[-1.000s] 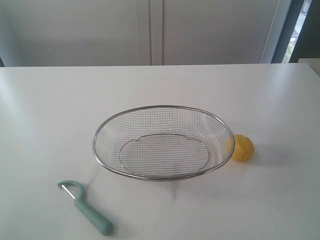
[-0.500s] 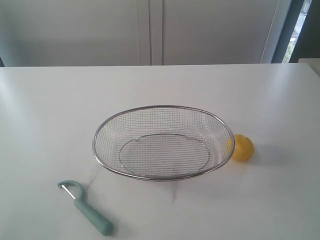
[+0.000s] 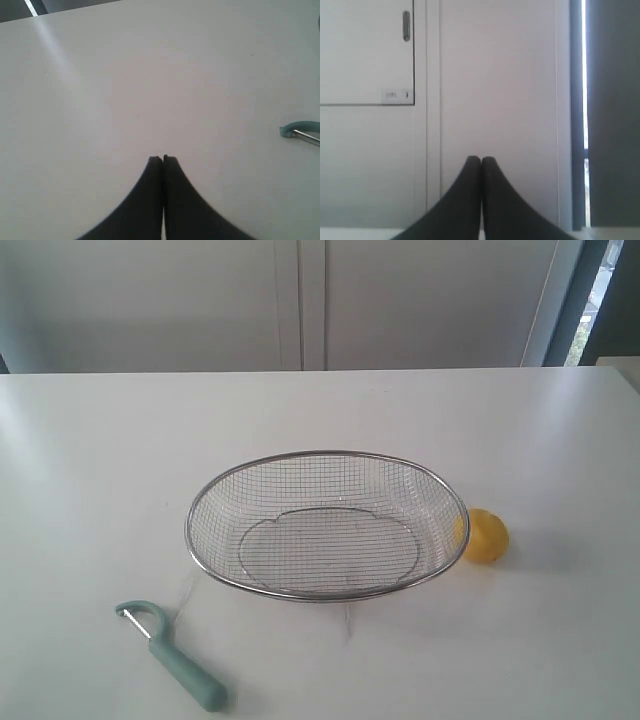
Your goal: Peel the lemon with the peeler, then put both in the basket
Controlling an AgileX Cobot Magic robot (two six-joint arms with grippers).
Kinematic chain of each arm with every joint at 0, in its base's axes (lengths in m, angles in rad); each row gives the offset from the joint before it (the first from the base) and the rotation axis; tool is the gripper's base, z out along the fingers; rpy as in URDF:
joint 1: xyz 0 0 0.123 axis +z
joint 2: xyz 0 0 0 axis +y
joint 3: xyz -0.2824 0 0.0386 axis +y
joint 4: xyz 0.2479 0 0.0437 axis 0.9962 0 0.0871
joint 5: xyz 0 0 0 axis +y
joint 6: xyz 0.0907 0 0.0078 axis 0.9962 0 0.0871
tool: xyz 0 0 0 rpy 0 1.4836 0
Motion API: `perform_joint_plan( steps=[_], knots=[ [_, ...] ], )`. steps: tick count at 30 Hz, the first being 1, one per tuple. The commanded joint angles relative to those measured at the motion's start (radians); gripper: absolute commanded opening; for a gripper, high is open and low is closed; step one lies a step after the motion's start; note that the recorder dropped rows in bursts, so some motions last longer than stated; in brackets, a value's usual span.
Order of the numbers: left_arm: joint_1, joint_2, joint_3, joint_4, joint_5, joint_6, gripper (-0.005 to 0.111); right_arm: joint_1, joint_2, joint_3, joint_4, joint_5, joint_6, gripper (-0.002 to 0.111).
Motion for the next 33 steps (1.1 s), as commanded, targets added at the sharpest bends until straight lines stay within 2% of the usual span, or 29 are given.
perform_joint_plan(
  steps=[1, 6, 25, 33],
  knots=[
    [-0.006, -0.004, 0.004, 0.002, 0.004, 0.003, 0.0, 0.003, -0.005, 0.005, 0.004, -0.127, -0.003, 0.0],
    [-0.006, -0.004, 0.004, 0.002, 0.004, 0.003, 0.0, 0.003, -0.005, 0.005, 0.004, -0.197, -0.003, 0.0],
    [-0.006, -0.004, 0.004, 0.002, 0.004, 0.003, 0.0, 0.003, -0.005, -0.079, 0.009, -0.192, -0.082, 0.0],
    [-0.006, -0.004, 0.004, 0.002, 0.004, 0.003, 0.0, 0.003, 0.156, -0.17, 0.003, -0.158, -0.082, 0.0]
  ],
)
